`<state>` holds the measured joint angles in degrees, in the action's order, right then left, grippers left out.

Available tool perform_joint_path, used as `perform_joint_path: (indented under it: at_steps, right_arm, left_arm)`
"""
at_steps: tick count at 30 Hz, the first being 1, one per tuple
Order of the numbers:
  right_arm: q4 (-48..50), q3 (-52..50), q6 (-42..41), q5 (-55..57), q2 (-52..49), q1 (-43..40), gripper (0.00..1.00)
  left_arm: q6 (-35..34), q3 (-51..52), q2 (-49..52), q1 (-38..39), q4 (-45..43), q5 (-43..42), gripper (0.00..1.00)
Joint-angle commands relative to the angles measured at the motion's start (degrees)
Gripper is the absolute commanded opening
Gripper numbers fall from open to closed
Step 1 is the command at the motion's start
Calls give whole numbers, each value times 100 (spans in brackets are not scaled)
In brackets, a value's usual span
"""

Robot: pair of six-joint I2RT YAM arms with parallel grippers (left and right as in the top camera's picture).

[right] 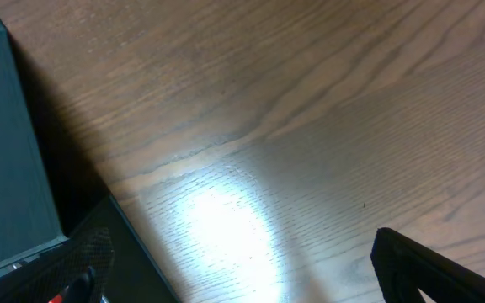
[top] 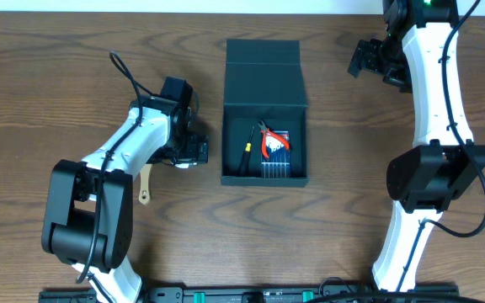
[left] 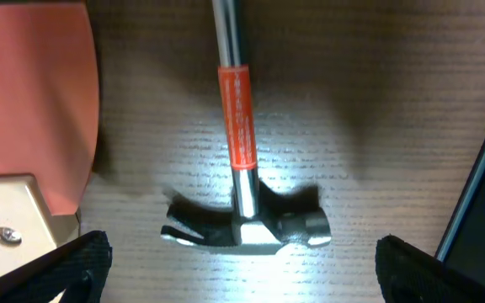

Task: Pack container
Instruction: 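Lower the left gripper and grasp the hammer near its head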

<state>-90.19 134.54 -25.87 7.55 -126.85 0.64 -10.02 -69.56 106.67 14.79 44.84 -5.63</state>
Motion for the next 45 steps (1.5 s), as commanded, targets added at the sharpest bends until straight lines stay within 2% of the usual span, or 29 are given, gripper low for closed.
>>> perform_joint_path:
  at_steps: [1, 30, 45]
  right_arm:
    - [-4, 98, 44, 59, 28, 17, 99]
    - [-4, 98, 44, 59, 28, 17, 99]
    - [-4, 98, 44, 59, 28, 17, 99]
  left_arm:
    - [125, 90, 76, 11, -20, 11, 98]
    - [146, 363, 83, 20, -367, 13, 98]
    - [531, 549, 125, 20, -601, 9, 98]
